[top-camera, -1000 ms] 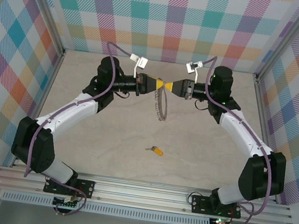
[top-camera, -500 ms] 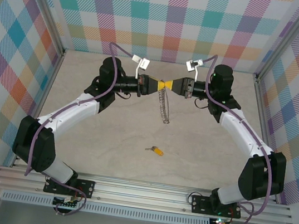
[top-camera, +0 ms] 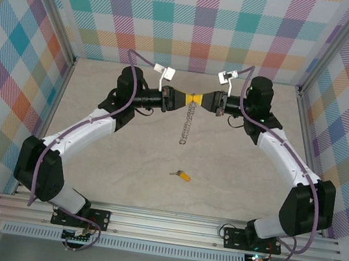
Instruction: Put the keys on the keyring
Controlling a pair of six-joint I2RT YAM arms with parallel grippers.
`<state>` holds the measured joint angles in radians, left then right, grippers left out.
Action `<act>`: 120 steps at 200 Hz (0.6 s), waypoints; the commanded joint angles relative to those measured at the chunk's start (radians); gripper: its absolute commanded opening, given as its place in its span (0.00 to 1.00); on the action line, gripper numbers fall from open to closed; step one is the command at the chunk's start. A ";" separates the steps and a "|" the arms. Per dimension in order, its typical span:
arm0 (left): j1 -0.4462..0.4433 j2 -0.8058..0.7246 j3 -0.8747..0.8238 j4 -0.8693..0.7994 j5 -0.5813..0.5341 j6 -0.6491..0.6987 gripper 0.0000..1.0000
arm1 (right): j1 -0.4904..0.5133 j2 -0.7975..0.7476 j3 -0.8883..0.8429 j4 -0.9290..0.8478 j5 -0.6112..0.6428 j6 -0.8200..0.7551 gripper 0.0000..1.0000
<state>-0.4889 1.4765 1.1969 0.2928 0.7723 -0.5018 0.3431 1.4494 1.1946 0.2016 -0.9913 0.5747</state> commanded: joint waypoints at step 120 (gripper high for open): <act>-0.013 -0.119 -0.069 0.230 -0.219 -0.237 0.49 | 0.018 -0.109 -0.180 0.730 0.319 0.234 0.00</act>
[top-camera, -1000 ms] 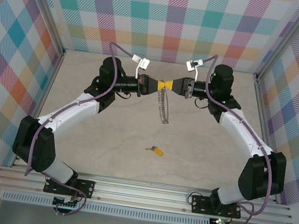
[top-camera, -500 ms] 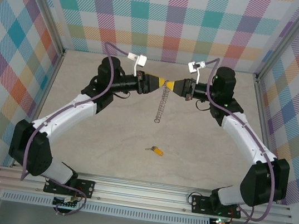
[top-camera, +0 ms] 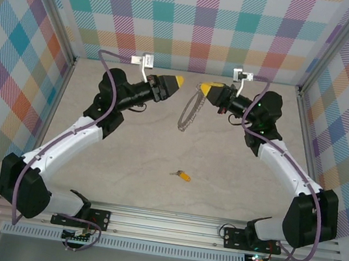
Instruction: Put the keys on the keyring
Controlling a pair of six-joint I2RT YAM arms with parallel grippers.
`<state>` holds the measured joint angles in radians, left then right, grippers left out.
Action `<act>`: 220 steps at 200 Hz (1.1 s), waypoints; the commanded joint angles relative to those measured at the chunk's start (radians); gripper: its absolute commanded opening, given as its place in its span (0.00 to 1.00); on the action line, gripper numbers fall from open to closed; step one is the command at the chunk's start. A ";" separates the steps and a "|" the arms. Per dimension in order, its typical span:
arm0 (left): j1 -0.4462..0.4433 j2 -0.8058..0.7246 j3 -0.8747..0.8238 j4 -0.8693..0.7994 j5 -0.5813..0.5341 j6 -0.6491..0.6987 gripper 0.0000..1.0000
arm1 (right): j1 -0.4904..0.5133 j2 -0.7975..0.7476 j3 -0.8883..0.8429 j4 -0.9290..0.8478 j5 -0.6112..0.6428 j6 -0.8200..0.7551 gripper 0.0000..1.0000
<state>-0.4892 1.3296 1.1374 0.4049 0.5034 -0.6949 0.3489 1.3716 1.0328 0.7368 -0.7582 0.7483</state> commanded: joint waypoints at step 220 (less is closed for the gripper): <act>-0.084 0.108 0.027 0.333 0.064 -0.088 0.43 | 0.047 0.007 -0.032 0.274 0.142 0.141 0.00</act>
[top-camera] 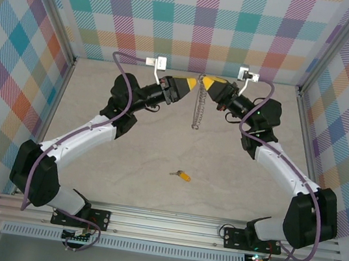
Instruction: Put the keys on the keyring
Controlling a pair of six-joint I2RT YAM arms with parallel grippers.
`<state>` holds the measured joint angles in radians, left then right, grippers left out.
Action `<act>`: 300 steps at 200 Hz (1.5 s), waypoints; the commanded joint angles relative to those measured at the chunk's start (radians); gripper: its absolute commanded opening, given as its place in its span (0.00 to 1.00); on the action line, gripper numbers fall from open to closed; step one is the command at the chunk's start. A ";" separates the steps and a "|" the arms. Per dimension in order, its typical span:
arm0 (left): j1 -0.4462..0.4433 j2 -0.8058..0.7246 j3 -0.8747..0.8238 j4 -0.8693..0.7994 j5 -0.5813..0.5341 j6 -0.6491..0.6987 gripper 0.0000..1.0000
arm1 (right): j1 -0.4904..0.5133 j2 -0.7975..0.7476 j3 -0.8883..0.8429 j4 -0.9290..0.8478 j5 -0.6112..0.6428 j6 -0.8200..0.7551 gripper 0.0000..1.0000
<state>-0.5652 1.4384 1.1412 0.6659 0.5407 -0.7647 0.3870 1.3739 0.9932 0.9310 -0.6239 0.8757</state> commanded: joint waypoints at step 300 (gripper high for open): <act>-0.039 0.029 0.065 0.077 0.051 -0.005 0.05 | 0.038 0.043 0.043 0.025 -0.026 0.011 0.00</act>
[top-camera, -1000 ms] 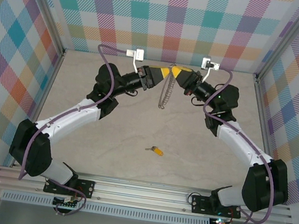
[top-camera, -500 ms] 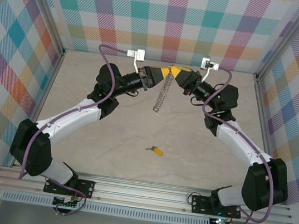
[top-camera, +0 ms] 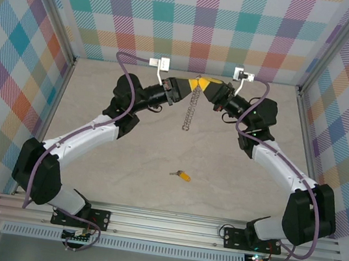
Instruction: Put the keys on the keyring
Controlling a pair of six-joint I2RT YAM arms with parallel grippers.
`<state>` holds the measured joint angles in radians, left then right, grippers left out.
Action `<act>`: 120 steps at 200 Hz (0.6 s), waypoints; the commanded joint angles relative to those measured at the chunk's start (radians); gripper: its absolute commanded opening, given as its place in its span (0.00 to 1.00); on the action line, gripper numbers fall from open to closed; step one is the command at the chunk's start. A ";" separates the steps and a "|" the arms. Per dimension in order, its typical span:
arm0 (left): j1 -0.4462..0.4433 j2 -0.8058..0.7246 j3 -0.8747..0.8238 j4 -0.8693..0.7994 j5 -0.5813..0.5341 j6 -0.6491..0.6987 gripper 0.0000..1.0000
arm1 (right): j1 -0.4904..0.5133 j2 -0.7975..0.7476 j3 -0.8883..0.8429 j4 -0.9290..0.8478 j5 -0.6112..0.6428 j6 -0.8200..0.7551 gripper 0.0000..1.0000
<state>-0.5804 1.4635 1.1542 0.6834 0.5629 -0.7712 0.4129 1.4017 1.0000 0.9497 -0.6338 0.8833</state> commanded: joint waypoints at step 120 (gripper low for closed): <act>-0.024 -0.046 0.144 -0.292 0.087 0.289 0.00 | -0.140 -0.192 0.060 -0.545 -0.017 -0.185 0.48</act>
<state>-0.5934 1.4666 1.2217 0.4854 0.5915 -0.6136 0.3183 1.2888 1.0233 0.6144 -0.6388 0.7952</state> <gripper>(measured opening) 0.049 0.477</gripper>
